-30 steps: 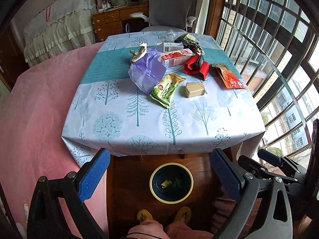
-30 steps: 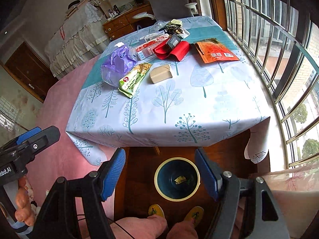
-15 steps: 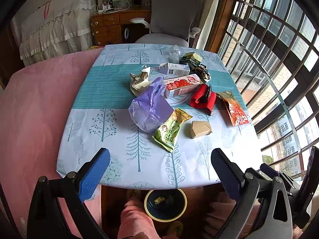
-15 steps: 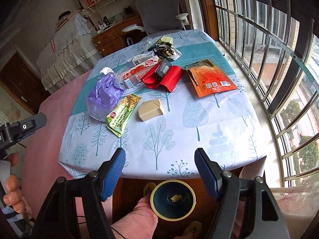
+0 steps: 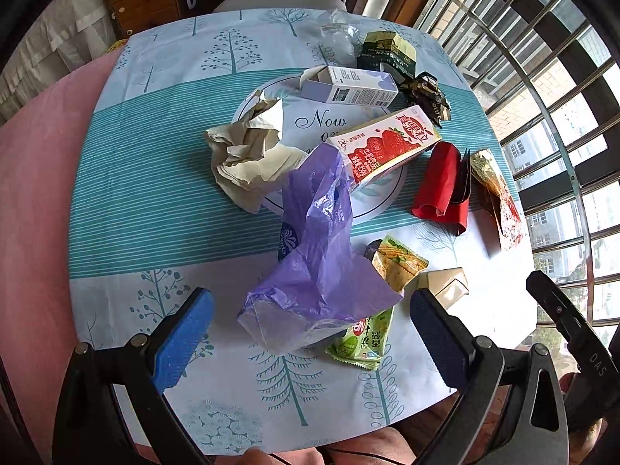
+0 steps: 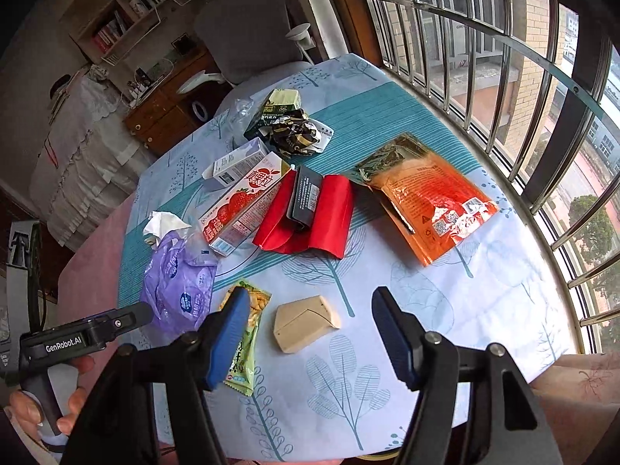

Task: Collect trash
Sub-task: 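Grasp the purple plastic bag with the left tool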

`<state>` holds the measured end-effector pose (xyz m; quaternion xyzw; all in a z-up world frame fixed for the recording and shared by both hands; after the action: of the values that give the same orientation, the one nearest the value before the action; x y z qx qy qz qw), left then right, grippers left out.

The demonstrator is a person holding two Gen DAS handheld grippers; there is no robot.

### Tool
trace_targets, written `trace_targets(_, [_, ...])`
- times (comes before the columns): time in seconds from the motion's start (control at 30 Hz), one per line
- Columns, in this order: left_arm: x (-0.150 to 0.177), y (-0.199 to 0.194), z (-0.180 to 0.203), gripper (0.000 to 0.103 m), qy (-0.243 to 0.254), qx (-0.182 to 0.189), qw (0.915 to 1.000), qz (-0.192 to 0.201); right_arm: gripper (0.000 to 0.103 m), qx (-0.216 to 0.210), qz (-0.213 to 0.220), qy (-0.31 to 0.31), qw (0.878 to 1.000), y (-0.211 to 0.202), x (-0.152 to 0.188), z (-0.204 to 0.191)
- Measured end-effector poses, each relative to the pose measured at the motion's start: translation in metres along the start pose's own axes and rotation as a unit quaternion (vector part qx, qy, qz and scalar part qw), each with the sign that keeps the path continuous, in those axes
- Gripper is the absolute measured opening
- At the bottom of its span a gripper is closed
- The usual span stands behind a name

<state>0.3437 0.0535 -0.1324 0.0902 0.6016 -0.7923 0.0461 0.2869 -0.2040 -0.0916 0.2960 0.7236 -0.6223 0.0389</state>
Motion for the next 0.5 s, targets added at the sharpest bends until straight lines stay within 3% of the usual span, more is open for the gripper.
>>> trace_targets(0.07, [-0.001,0.016,-0.007,0.098,-0.004,0.003,0.9997,-0.022,0.064,0.007,-0.001,0.0,1.0,0.011,-0.008,-0.005])
trace_targets(0.17, [0.003,0.04,-0.016,0.087,-0.011,0.008,0.9981,-0.06,0.057,0.019,-0.003,-0.005,1.0,0.029,-0.019,-0.011])
trace_targets(0.23, [0.007,0.054,-0.021,0.075,-0.017,0.021,0.9963,-0.082,0.053,0.028,-0.005,-0.007,1.0,0.042,-0.025,-0.013])
trace_targets(0.3, [0.01,0.064,-0.024,0.045,-0.018,0.028,0.9946,-0.098,0.048,0.034,-0.009,-0.004,0.999,0.053,-0.029,-0.013])
trace_targets(0.5, [0.003,0.069,-0.024,0.03,0.021,0.011,0.9958,-0.089,0.044,0.051,-0.012,-0.006,0.999,0.078,-0.042,-0.016])
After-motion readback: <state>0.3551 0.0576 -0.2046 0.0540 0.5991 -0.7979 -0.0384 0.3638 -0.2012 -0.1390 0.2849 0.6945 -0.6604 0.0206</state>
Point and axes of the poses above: each gripper's, at about its wrist camera, not at the fingertips, and y roughly the way its jaws point, z to its right, x to its underside, the point moved 9 cm from there along y, roughly the way its jaws point, and after that the axes turned 5 degrees about x, right-handed, at the moved point
